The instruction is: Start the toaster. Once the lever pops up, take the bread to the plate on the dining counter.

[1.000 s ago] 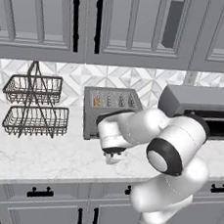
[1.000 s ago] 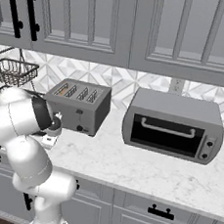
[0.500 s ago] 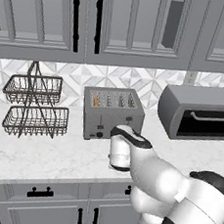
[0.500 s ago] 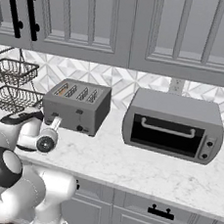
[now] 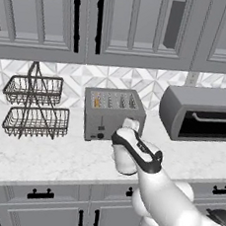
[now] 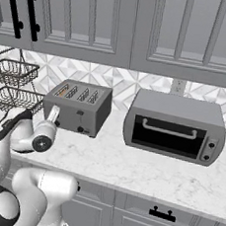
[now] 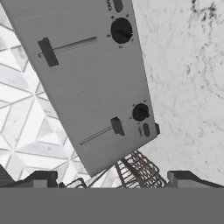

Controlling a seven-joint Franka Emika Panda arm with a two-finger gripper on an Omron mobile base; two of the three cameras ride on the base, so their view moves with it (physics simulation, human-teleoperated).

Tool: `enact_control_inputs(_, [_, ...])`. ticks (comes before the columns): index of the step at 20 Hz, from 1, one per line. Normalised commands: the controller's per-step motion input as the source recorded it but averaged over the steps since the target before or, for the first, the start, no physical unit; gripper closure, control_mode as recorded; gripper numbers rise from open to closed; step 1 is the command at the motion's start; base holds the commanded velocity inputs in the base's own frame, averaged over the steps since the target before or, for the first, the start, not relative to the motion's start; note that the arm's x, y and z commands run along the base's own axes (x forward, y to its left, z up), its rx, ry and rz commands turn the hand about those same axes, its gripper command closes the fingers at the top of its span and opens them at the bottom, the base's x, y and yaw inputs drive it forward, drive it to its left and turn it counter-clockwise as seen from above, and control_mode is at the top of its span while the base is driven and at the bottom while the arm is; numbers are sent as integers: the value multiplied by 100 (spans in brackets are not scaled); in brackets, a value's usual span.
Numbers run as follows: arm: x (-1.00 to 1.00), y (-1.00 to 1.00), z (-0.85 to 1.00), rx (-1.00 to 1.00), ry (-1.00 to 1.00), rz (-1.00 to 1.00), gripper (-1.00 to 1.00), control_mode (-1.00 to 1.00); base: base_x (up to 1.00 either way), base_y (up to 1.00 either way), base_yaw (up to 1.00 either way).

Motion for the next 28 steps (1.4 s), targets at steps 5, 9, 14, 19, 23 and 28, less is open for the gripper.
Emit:
enact_control_inputs(5, [-3,0,100,-17,0,9,-100,-100,0,0,0])
enact_control_inputs(9, [-13,0,100,-28,0,16,-100,-100,0,0,0])
enact_control_inputs(14, [-28,0,100,-43,0,23,-100,-100,0,0,0])
enact_control_inputs(19, [-38,-5,100,-54,0,27,-100,-100,0,0,0])
enact_control_inputs(23, [-35,-3,100,-58,2,28,-100,-100,0,0,0])
enact_control_inputs(28, [-39,-8,100,-58,0,28,-100,-100,0,0,0])
